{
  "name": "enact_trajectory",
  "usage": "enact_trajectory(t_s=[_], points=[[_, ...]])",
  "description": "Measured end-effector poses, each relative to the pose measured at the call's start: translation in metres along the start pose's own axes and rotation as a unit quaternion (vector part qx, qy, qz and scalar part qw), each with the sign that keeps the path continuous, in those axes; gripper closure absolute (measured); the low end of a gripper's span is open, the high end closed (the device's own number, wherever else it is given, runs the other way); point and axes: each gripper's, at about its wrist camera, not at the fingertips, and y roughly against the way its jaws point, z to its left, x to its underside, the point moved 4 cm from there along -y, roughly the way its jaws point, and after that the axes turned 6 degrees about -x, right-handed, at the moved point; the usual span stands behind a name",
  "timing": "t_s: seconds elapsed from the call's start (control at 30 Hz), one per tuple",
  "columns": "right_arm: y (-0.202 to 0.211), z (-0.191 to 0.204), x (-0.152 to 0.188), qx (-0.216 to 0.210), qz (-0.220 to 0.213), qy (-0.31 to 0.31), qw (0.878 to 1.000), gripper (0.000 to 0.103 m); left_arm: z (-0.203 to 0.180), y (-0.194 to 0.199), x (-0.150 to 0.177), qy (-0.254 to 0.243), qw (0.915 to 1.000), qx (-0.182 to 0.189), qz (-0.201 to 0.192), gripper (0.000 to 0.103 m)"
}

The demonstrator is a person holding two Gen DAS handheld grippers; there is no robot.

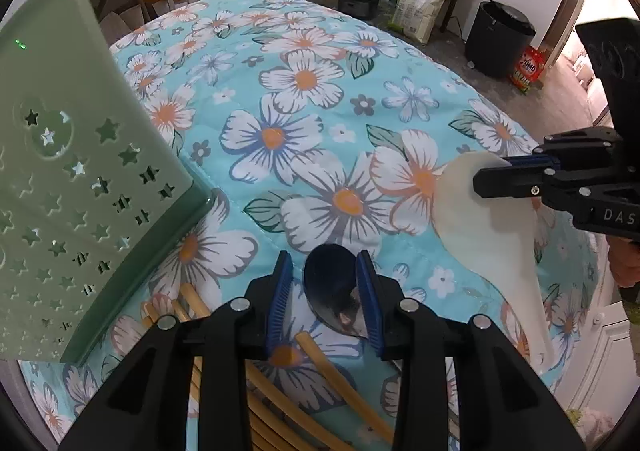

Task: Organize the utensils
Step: 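Lift the metal spoon with the left tool while the right tool holds the rice paddle, then carry the metal spoon above the green basket and drop it in with the left tool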

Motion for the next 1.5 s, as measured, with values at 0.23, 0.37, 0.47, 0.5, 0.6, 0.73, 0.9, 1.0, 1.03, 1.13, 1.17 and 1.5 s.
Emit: enact_trajectory(t_s=[0.23,0.37,0.47,0.5,0.6,0.73,0.9,1.0,1.03,1.13,1.17,1.5], points=[[0.006,0.011,-0.003,0.017,-0.017,0.012,1.0,0.1,-0.003,0.009,-0.004,0.015,0.9998,-0.008,-0.012,0.1],[0.016,0.022,-0.007,0.033,-0.031,0.025,0.999,0.101,0.0,0.025,-0.003,0.032,0.9991,-0.01,-0.028,0.1],[0.025,0.031,-0.01,0.043,-0.043,0.036,0.997,0.101,0.004,0.043,-0.001,0.05,0.9976,-0.012,-0.045,0.101],[0.029,0.034,-0.011,0.048,-0.049,0.039,0.997,0.101,0.006,0.051,0.001,0.059,0.9967,-0.013,-0.053,0.101],[0.039,0.043,-0.013,0.061,-0.065,0.05,0.995,0.101,0.015,0.076,0.005,0.084,0.9933,-0.013,-0.078,0.101],[0.054,0.058,-0.016,0.076,-0.089,0.069,0.991,0.101,0.031,0.119,0.012,0.119,0.9854,-0.013,-0.121,0.101],[0.076,0.079,-0.028,0.084,-0.124,0.087,0.985,0.101,0.065,0.186,0.019,0.163,0.9651,-0.044,-0.2,0.101],[0.094,0.092,-0.04,0.079,-0.151,0.094,0.981,0.101,0.088,0.228,0.023,0.186,0.9444,-0.089,-0.256,0.101],[0.098,0.095,-0.042,0.078,-0.156,0.096,0.98,0.101,0.096,0.244,0.024,0.192,0.9351,-0.108,-0.277,0.101],[0.104,0.104,-0.05,0.075,-0.169,0.102,0.977,0.101,0.117,0.287,0.028,0.21,0.9004,-0.17,-0.341,0.101],[0.105,0.107,-0.053,0.074,-0.17,0.104,0.977,0.101,0.125,0.301,0.029,0.216,0.8859,-0.193,-0.362,0.101],[0.094,0.115,-0.051,0.072,-0.15,0.111,0.98,0.101,0.158,0.307,0.021,0.187,0.8373,-0.321,-0.401,0.101]])
